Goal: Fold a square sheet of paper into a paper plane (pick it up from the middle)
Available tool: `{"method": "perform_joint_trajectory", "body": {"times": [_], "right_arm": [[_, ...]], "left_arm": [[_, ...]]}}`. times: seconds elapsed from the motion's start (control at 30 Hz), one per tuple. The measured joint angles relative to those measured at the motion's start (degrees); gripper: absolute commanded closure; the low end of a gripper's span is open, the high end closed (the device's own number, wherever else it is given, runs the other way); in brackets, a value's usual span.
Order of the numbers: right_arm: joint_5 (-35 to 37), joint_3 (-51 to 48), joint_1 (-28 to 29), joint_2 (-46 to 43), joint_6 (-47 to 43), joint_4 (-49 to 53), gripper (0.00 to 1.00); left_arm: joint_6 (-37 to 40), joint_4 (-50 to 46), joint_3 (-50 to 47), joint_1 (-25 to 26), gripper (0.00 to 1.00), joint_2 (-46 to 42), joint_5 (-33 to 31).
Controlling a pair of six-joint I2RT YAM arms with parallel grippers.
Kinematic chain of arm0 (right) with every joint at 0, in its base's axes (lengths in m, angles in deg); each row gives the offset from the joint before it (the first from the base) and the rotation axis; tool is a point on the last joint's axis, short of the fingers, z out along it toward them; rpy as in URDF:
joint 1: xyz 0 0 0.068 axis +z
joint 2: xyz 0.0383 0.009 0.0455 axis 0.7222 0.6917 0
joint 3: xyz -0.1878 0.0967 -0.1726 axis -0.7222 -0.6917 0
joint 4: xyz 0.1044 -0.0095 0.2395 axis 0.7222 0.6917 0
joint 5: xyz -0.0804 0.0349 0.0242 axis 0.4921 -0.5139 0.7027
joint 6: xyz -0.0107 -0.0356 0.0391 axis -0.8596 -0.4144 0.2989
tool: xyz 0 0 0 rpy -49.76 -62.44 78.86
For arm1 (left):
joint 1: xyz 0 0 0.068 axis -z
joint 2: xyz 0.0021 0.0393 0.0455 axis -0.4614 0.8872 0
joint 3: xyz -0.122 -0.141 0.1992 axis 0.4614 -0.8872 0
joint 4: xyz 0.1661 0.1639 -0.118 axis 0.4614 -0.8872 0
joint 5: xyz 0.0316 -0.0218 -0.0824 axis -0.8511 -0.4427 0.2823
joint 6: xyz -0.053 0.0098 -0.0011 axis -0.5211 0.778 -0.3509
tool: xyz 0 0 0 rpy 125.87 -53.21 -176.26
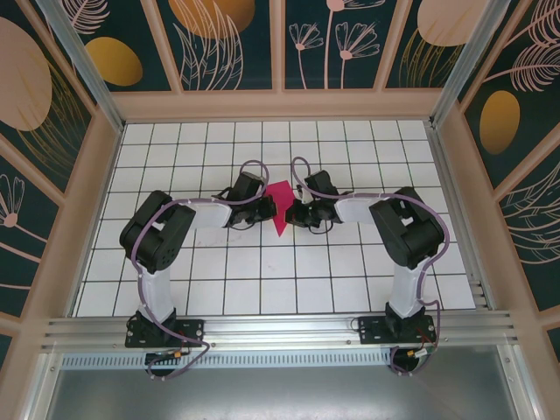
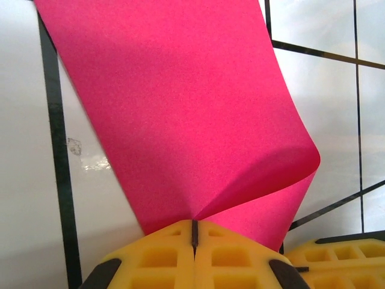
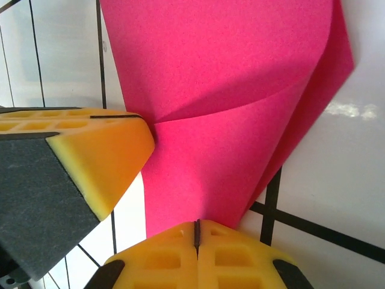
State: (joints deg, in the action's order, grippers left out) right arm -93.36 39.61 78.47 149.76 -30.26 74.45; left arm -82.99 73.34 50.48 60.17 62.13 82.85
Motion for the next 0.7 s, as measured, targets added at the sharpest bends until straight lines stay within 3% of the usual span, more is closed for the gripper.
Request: {"method": "perform_joint_trajectory", "body": {"times": [0.13, 0.33, 0.7], "right_arm": [[-0.2, 0.0, 0.0, 0.0, 2.5, -0.1, 1.0], [-0.2, -0.2, 0.3, 0.1, 7.3, -0.1, 1.0], [0.2, -0.3, 0.5, -2.5, 9.8, -1.4, 1.0]], "left_arm": [[1.3, -3.1, 1.8, 0.0, 1.0, 0.1, -1.7], [1.6, -5.9, 2.6, -0.1, 0.9, -1.1, -4.9], [0.8, -4.9, 0.6, -0.2, 0.9, -5.9, -5.0]]}}
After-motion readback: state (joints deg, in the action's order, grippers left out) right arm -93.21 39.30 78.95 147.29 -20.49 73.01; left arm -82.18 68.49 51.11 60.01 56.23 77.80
